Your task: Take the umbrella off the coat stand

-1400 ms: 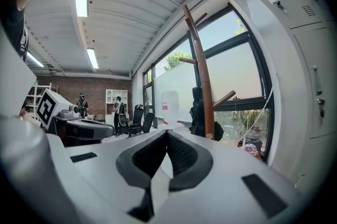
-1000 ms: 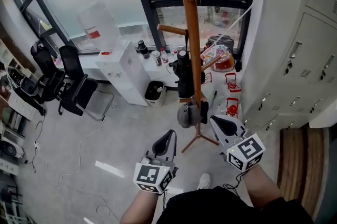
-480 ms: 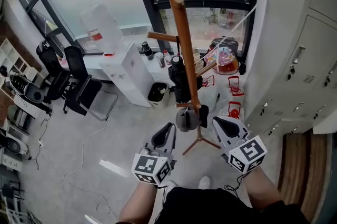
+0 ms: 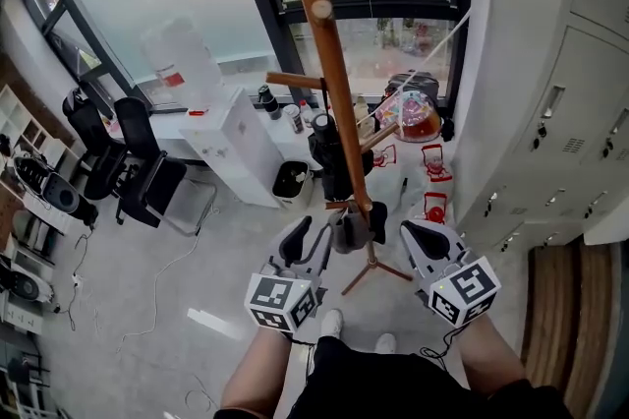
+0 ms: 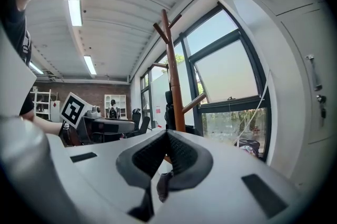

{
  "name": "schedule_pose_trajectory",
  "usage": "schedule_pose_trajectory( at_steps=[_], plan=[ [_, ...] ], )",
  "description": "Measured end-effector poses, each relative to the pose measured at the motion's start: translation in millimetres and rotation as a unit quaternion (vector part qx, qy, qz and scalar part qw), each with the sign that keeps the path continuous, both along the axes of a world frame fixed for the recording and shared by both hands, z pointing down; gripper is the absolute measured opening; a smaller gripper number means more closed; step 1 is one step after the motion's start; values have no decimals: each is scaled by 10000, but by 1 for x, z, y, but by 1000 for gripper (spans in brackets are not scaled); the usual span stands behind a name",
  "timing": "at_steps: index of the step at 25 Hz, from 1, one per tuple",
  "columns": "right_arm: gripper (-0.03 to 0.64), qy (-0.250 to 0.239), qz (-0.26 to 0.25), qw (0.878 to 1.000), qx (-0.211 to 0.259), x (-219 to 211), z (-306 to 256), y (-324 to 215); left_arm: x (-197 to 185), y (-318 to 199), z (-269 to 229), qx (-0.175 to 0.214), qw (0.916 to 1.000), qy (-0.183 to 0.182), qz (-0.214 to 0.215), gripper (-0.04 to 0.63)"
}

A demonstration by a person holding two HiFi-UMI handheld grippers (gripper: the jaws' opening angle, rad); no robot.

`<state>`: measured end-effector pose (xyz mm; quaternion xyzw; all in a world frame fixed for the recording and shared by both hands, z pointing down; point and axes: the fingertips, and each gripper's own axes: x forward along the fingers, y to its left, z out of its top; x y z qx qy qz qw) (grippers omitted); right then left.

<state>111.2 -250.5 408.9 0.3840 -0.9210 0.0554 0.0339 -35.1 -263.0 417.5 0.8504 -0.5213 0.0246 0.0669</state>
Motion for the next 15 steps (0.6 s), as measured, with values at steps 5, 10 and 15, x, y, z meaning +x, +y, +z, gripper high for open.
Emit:
schedule_pose_trajectory(
  at_steps=[5,10,15],
  plan=[
    [54,34,195,9998,-19,-2,0,-10,-3,-22,3,25,9996,-142,230,225],
    [54,-13,467,9989,-76,-8,1,-23,-6,-49,13,-94,9972,-283,682,278],
    [54,33,772,9969,-127,-15,2,-30,-11,-75,20,-165,9929,-286,1142,301]
  ],
)
